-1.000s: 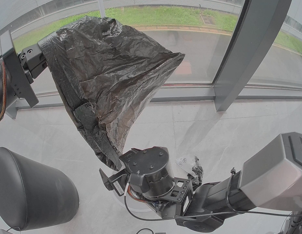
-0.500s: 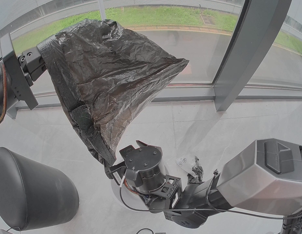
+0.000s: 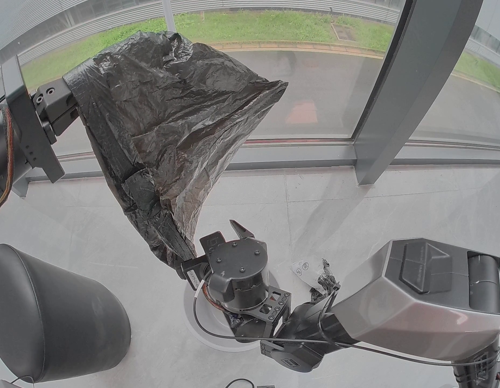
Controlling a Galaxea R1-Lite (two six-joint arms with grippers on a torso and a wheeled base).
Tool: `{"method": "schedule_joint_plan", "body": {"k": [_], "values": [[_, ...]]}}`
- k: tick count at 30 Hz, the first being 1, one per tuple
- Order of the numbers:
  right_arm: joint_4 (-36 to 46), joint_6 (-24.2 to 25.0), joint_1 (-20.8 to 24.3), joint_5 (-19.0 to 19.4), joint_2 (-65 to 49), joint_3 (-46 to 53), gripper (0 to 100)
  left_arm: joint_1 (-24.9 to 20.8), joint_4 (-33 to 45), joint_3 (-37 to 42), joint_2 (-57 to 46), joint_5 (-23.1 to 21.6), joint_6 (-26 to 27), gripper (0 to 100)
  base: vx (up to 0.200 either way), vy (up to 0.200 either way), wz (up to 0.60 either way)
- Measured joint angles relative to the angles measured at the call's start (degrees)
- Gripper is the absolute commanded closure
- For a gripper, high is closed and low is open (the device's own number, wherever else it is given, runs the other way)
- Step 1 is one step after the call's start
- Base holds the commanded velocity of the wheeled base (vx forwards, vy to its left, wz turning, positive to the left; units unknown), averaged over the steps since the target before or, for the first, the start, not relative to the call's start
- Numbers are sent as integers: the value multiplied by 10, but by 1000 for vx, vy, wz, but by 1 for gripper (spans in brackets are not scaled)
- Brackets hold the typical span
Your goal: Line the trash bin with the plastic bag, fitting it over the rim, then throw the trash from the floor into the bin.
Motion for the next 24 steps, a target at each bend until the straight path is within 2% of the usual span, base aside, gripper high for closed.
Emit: {"method": "schedule_joint_plan", "body": {"k": [4, 5, 16, 24], "values": [[-25, -13, -2, -14, 15, -4, 0, 0, 0, 0, 1, 0, 0, 100, 0, 0, 0], [-25, -14, -2, -14, 18, -4, 100, 0, 0, 0, 1, 0, -1, 100, 0, 0, 0], [-38, -14, -10, -15, 18, 6, 100, 4, 0, 1, 1, 0, -1, 100, 0, 0, 0], [-35, -12, -9, -1, -20, 83, 100, 16, -2, 16, 1, -2, 0, 100, 0, 0, 0]]}}
